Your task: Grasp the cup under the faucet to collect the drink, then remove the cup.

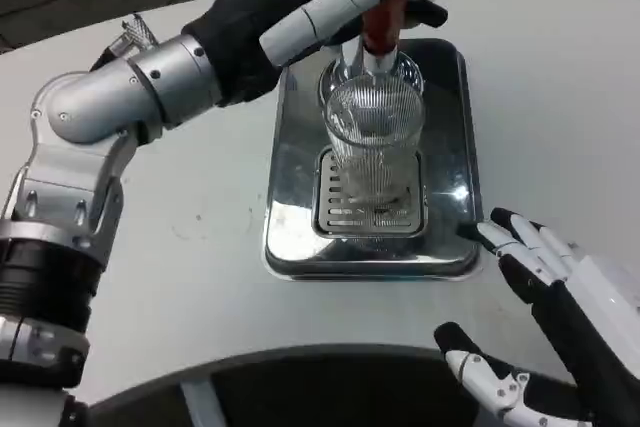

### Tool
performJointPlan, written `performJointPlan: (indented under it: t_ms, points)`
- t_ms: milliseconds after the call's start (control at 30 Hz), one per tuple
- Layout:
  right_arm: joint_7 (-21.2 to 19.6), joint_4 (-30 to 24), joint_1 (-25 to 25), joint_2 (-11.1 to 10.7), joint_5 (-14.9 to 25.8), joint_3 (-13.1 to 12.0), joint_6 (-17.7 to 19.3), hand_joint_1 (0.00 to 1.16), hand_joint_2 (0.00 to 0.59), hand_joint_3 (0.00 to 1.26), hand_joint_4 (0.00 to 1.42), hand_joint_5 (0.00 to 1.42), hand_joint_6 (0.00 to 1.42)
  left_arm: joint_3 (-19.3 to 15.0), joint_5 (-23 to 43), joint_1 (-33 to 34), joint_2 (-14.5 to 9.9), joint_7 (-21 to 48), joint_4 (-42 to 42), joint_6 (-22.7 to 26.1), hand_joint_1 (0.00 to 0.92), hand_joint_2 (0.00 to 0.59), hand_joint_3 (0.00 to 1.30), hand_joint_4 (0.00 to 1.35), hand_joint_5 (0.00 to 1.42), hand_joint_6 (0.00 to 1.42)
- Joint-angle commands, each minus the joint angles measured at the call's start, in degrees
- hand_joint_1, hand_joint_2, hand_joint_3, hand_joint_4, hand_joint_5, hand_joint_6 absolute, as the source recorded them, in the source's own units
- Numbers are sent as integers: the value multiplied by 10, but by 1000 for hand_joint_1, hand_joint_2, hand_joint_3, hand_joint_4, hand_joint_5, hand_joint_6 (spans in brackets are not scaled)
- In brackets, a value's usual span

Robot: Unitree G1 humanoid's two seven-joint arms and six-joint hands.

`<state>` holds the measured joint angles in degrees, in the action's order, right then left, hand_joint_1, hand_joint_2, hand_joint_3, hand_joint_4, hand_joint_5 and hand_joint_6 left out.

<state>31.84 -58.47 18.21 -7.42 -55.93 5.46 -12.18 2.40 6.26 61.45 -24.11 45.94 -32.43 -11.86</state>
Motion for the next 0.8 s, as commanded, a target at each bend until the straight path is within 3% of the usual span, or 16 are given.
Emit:
performJointPlan:
  t_ms: [33,567,800]
  points:
    - [5,2,3,0,7,-4,-3,369,414,115,0,0,0,20,-33,-7,-11,6,-25,-25,0,61,159,95,198,61]
    - [-1,-2,-2,11,32,-9,-15,367,414,103,0,0,0,54,-79,2,-11,-7,-81,-107,0,64,146,78,170,43]
    - [-12,3,-10,21,87,-18,-30,366,414,46,0,0,0,64,-93,3,-16,-16,-94,-123,0,63,139,50,145,44]
